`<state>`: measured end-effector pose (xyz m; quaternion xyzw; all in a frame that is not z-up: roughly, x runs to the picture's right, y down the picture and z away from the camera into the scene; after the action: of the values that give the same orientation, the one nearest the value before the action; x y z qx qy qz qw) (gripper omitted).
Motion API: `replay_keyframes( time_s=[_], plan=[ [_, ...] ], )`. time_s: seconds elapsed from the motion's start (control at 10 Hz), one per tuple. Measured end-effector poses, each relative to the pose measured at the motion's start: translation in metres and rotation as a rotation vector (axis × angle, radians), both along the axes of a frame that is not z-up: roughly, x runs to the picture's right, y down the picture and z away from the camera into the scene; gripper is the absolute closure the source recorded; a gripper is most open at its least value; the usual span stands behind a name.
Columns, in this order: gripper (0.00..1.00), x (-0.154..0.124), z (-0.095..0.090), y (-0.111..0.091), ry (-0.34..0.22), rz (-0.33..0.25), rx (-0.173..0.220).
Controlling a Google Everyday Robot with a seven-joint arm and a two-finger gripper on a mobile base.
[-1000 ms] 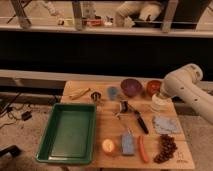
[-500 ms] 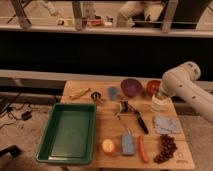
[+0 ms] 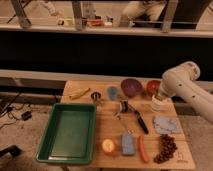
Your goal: Place eraser in paper cup
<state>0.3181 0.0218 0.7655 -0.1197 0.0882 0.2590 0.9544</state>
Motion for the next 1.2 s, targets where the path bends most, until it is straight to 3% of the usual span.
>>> replay_keyframes(
  time_s=[0.7,0.8,1.2],
  plan=[
    [0.26,0.0005,0.0008,0.001,0.0,0.001,-0.002],
    [0.21,0.0003,0.001,0.0011,0.0,0.001,-0.002],
    [0.2,0.0003,0.0009,0.001,0.0,0.001,-0.001]
  ],
)
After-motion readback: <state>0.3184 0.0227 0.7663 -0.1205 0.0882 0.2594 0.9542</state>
